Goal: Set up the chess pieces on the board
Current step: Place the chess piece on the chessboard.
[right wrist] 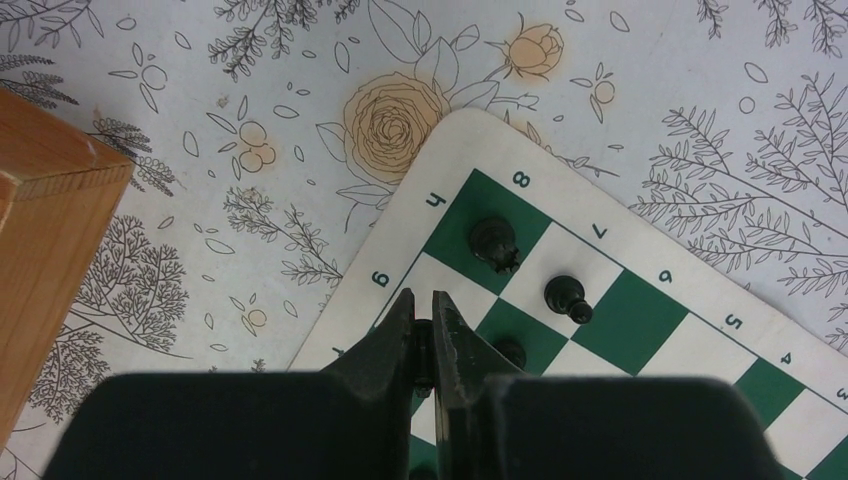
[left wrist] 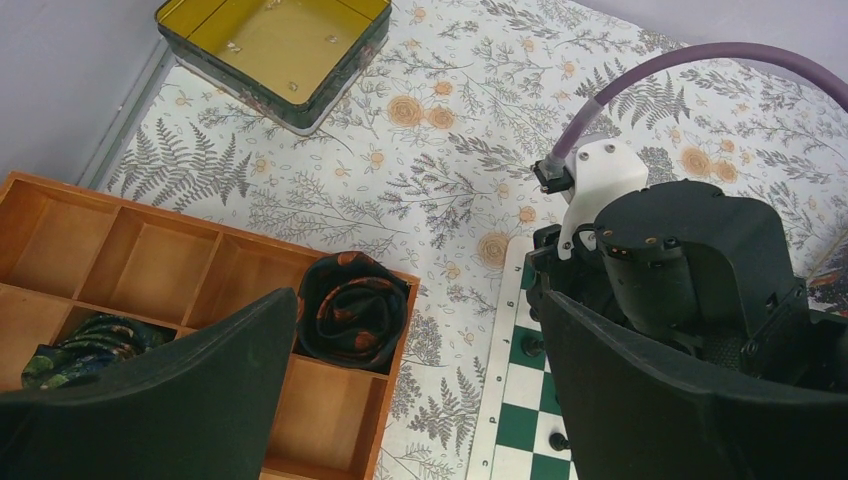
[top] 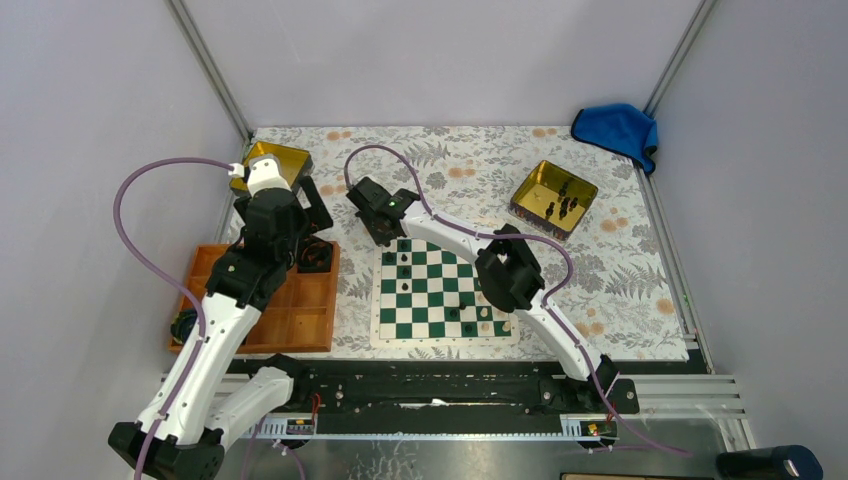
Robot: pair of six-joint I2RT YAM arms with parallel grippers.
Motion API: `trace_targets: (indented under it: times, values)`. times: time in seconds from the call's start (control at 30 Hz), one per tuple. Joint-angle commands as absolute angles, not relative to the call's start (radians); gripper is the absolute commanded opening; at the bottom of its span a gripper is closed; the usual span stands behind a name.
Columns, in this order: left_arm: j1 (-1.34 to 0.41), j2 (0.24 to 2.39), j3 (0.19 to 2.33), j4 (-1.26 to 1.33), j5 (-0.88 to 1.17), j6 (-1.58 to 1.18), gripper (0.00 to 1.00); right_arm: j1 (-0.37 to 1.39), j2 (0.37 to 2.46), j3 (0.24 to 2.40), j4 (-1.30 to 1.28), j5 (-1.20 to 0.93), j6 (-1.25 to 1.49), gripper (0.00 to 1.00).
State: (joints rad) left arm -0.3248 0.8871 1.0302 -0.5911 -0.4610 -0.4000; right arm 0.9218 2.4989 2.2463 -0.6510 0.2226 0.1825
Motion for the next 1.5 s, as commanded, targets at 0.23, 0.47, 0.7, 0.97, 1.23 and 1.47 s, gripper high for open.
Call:
trace_targets:
  times: [0.23, 0.47, 0.7, 0.97, 1.23, 1.47]
  values:
    - [-0.327, 0.886, 1.010, -0.567, -0.485, -0.380, 0.99, 0.915, 2.508, 2.252, -0.610, 0.222, 0.155, 0.00]
    - [-0.328, 0.888, 1.007, -0.567, -0.485, -0.379, 0.99, 0.910, 2.518, 2.251, -0.600, 0.211, 0.152, 0.00]
    - [-0.328, 0.887, 1.000, -0.563, -0.484, -0.382, 0.99, 0.905, 2.525, 2.245, -0.594, 0.205, 0.149, 0.00]
    - [-0.328, 0.890, 0.995, -0.562, -0.482, -0.382, 0.99, 0.902, 2.531, 2.239, -0.590, 0.195, 0.146, 0.06]
    - [-0.328, 0.894, 0.995, -0.559, -0.479, -0.382, 0.99, 0.902, 2.528, 2.238, -0.586, 0.188, 0.140, 0.29]
    - [-0.328, 0.893, 0.992, -0.558, -0.475, -0.382, 0.99, 0.901, 2.520, 2.239, -0.583, 0.181, 0.132, 0.38]
